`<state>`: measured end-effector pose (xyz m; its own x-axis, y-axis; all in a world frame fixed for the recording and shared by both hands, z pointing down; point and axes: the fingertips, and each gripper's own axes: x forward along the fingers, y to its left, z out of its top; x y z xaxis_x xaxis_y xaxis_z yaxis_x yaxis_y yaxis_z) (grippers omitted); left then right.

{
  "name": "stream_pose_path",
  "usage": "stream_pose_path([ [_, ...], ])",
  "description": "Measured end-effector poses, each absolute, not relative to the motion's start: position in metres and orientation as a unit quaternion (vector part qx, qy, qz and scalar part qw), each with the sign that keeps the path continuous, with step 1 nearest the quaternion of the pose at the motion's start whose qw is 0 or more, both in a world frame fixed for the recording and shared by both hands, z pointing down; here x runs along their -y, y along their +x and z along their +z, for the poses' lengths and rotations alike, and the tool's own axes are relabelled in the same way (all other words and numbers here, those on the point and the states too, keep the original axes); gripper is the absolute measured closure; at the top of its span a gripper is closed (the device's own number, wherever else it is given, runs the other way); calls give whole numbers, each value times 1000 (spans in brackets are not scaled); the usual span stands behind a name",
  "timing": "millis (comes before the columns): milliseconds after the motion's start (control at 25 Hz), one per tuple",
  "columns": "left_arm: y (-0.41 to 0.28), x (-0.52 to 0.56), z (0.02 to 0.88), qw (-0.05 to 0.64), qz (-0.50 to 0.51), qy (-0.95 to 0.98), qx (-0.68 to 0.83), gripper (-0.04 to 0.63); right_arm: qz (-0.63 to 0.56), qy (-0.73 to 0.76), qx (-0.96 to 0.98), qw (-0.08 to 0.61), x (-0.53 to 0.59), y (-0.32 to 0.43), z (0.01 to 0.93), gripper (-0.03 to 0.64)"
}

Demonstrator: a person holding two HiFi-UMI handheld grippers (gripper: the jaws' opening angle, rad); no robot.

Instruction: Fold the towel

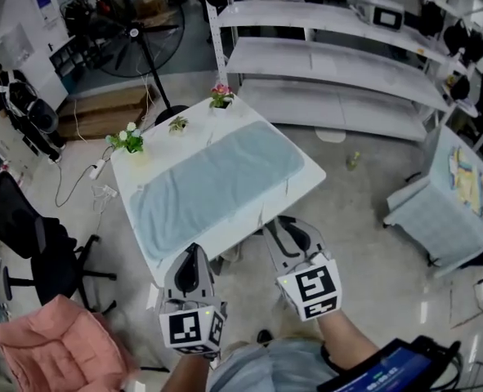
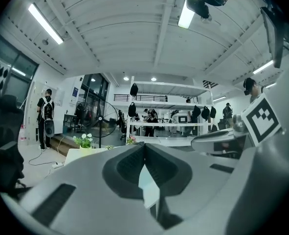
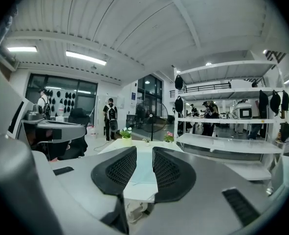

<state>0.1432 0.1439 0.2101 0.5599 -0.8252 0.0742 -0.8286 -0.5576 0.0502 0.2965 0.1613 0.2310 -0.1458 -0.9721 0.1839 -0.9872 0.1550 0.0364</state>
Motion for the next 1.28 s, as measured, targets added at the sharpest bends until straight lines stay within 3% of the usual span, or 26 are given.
stream_pose_path([
  [520, 217, -22, 260, 67, 59, 851, 517, 589, 93, 587, 796, 114, -24, 374, 295, 495],
  [920, 289, 79, 251, 61, 78, 832, 546, 589, 115, 572, 804, 114, 92, 467, 305, 495],
  [1280, 293, 129, 262, 74, 77, 816, 568, 589, 121, 595, 780, 150, 162, 532, 327, 482],
])
